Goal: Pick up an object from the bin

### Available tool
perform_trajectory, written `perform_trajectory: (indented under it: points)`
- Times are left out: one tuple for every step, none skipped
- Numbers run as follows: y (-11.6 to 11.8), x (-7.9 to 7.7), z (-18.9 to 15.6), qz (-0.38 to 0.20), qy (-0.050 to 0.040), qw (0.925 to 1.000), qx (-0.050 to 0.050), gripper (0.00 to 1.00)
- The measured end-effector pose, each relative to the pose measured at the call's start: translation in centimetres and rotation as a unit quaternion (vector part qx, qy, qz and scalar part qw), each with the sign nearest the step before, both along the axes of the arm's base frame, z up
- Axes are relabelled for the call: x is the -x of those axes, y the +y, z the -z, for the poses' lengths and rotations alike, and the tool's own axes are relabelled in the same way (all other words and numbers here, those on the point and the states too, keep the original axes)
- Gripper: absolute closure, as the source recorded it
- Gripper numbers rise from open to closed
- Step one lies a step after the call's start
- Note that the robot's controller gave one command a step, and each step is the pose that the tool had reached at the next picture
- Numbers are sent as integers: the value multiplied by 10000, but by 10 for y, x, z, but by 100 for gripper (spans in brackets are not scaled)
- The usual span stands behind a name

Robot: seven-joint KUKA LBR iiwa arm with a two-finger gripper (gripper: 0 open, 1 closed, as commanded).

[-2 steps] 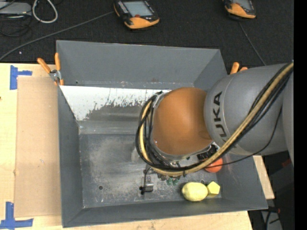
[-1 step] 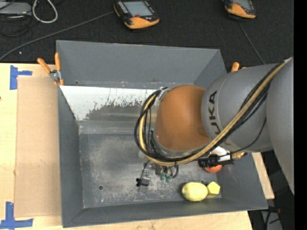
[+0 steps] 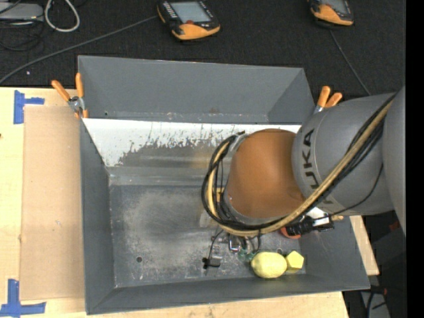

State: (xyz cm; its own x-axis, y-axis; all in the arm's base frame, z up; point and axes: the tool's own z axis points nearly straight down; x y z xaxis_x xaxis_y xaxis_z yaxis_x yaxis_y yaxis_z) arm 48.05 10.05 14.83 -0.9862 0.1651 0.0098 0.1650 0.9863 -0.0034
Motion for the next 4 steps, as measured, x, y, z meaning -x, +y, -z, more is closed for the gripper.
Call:
perform_trajectory:
  points:
    - [-24,8,2,-787,-7,9969,-10,0]
    - [-36,9,-14,729,-14,9973,3,0]
    - [-61,4,2,888,17,9960,10,0]
    - [-86,-4,3,1277,-12,9918,9,0]
